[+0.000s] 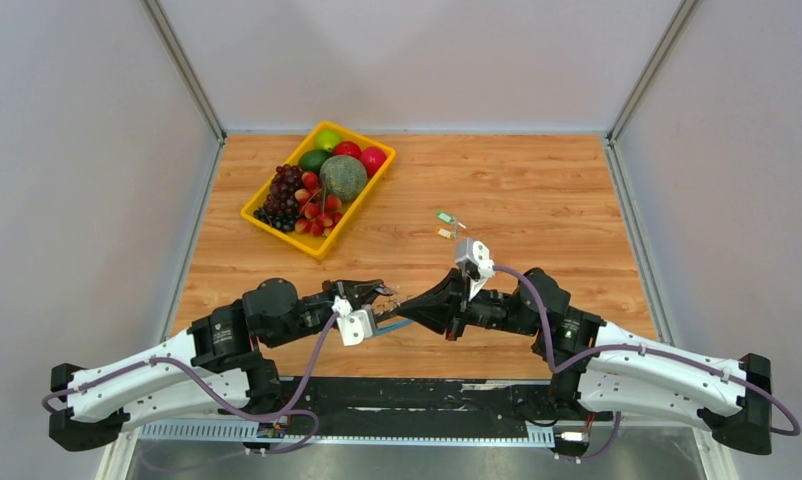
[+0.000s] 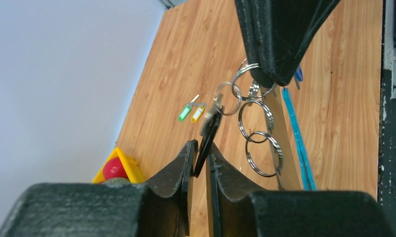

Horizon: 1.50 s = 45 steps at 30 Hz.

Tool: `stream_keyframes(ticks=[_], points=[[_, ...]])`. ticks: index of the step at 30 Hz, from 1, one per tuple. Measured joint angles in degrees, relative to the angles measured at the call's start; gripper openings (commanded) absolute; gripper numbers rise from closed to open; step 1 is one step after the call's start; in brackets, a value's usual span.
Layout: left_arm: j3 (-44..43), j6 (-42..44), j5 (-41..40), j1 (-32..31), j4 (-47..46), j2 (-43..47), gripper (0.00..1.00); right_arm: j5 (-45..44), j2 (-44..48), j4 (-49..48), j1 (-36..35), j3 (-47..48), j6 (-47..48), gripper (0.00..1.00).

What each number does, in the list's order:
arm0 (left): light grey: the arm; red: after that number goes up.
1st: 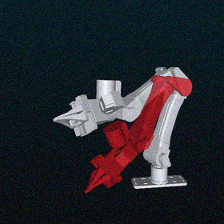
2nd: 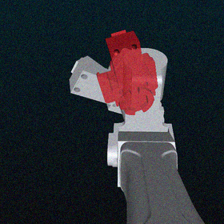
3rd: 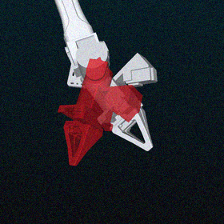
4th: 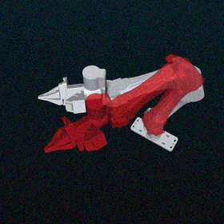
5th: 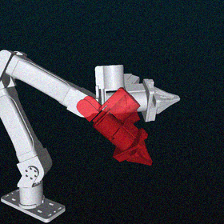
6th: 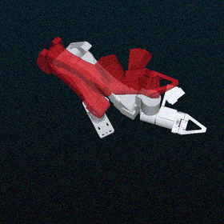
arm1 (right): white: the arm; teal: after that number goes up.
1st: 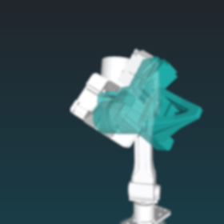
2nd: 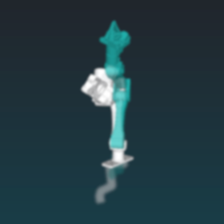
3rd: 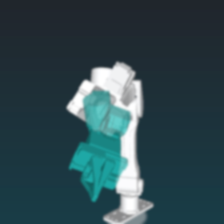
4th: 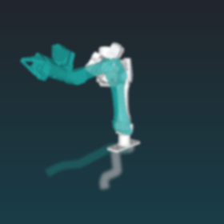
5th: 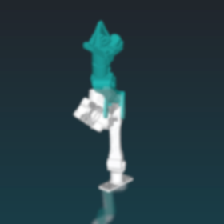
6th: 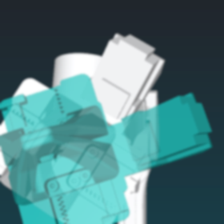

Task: Remove the keys from the keyring

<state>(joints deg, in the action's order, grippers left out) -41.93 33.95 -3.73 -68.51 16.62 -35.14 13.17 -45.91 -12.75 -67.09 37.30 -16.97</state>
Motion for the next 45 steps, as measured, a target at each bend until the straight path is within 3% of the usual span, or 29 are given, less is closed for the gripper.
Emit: stream_keyframes(ticks=[8, 26, 32, 45], points=[[0.0, 0.0, 4.3, 0.3, -0.3, 0.0, 0.33, 3.8, -0.1, 7.1, -0.1, 3.5, 4.9, 0.00], [0.0, -0.2, 15.0, 0.3, -0.3, -2.4, 0.40, 8.0, -1.3, 10.9, 1.3, 6.3, 9.4, 0.00], [0.0, -0.3, 15.4, 0.3, -0.3, -2.5, 0.36, 8.0, -1.3, 10.9, 1.9, 7.5, 10.1, 0.00], [0.0, -0.5, 12.1, 0.3, -0.7, -2.4, 0.06, 8.0, -1.3, 11.1, 2.3, 7.6, 10.3, 0.00]])
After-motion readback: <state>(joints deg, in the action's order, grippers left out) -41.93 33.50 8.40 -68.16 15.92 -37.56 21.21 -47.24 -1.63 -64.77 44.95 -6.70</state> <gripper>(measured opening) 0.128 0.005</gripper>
